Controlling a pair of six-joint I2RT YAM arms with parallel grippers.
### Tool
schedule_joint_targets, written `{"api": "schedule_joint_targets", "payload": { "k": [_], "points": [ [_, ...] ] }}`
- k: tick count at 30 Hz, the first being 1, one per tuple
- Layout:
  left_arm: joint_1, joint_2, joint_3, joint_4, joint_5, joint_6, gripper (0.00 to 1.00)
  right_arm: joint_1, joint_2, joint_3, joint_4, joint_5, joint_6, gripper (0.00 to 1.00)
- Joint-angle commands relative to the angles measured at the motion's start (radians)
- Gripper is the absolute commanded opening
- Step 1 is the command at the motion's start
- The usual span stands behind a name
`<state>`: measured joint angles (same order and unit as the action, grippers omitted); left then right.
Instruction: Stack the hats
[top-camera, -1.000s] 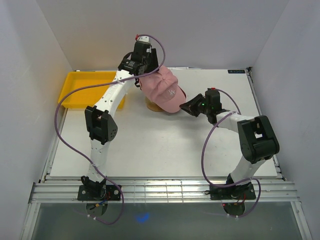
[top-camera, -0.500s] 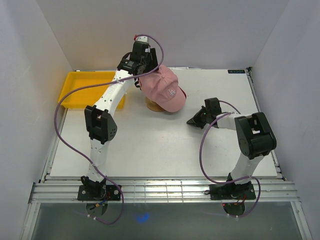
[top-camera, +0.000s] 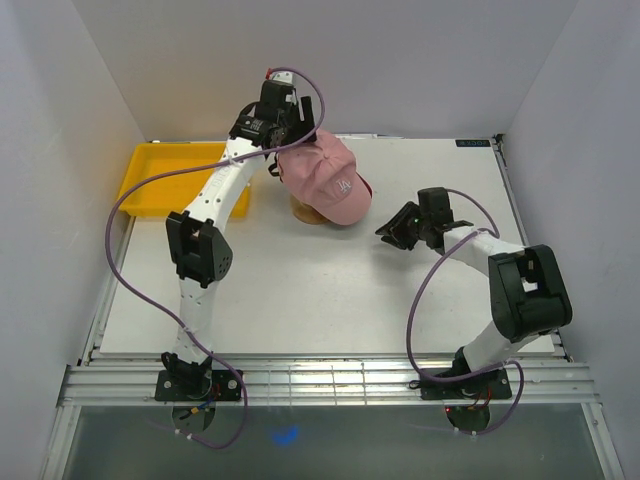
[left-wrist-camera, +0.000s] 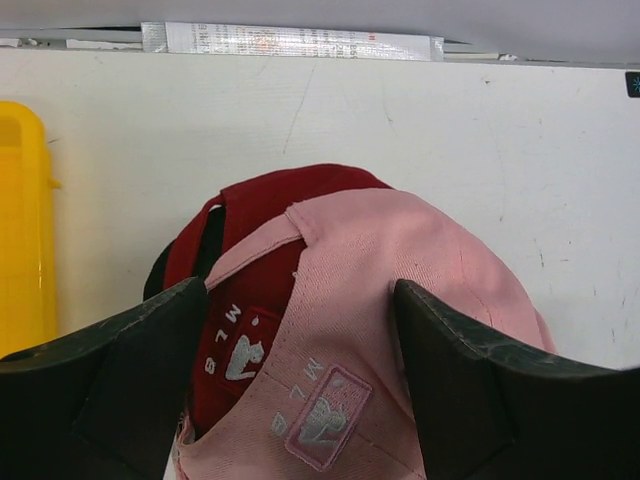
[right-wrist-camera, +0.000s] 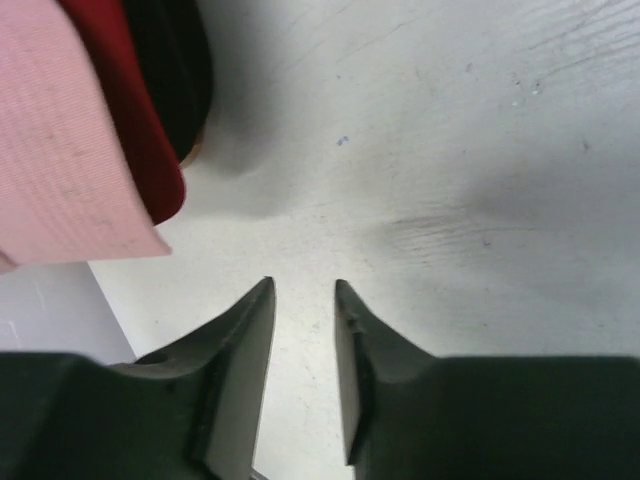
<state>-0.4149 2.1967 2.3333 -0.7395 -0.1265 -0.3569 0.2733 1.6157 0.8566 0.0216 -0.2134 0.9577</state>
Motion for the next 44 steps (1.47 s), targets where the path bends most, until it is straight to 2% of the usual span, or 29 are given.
{"api": "schedule_joint_targets", "payload": {
  "k": [1, 3, 4, 10, 15, 16, 17, 19, 23, 27, 31, 36, 44],
  "points": [
    [0.010, -0.100, 0.023, -0.113, 0.027, 0.045, 0.86, -0.011, -0.068, 0.050, -0.056, -0.014, -0.050, 0.40],
    [0.011, -0.136, 0.002, -0.084, 0.033, 0.050, 0.87, -0.014, -0.088, 0.062, -0.080, -0.015, -0.068, 0.46],
    [0.011, -0.156, -0.027, -0.066, 0.036, 0.052, 0.98, -0.017, -0.111, 0.070, -0.101, -0.015, -0.076, 0.51],
    [0.011, -0.296, -0.077, 0.043, 0.044, 0.056, 0.98, -0.058, -0.232, 0.067, -0.144, -0.032, -0.119, 0.69],
    [0.013, -0.360, -0.080, 0.034, 0.067, 0.021, 0.98, -0.085, -0.307, 0.111, -0.241, -0.047, -0.198, 0.78],
    [0.013, -0.400, -0.100, 0.032, 0.071, 0.015, 0.98, -0.089, -0.345, 0.111, -0.253, -0.052, -0.218, 0.93],
    [0.013, -0.423, -0.148, 0.032, 0.085, 0.009, 0.98, -0.095, -0.367, 0.108, -0.259, -0.064, -0.227, 0.99],
    [0.013, -0.501, -0.213, 0.029, 0.106, -0.014, 0.98, -0.112, -0.424, 0.114, -0.281, -0.092, -0.250, 0.90],
    [0.013, -0.671, -0.412, 0.019, 0.125, -0.028, 0.98, -0.126, -0.516, 0.176, -0.400, -0.054, -0.373, 0.89],
    [0.013, -0.854, -0.659, 0.012, 0.163, -0.014, 0.98, -0.128, -0.646, 0.216, -0.508, 0.023, -0.430, 0.89],
    [0.013, -1.020, -0.828, -0.011, 0.153, 0.001, 0.98, -0.128, -0.732, 0.197, -0.587, 0.083, -0.450, 0.89],
    [0.013, -1.158, -0.951, -0.050, 0.168, -0.017, 0.98, -0.128, -0.833, 0.151, -0.601, 0.105, -0.481, 0.89],
    [0.013, -1.215, -1.012, -0.084, 0.183, -0.027, 0.98, -0.128, -0.869, 0.154, -0.617, 0.135, -0.499, 0.89]
  ]
}}
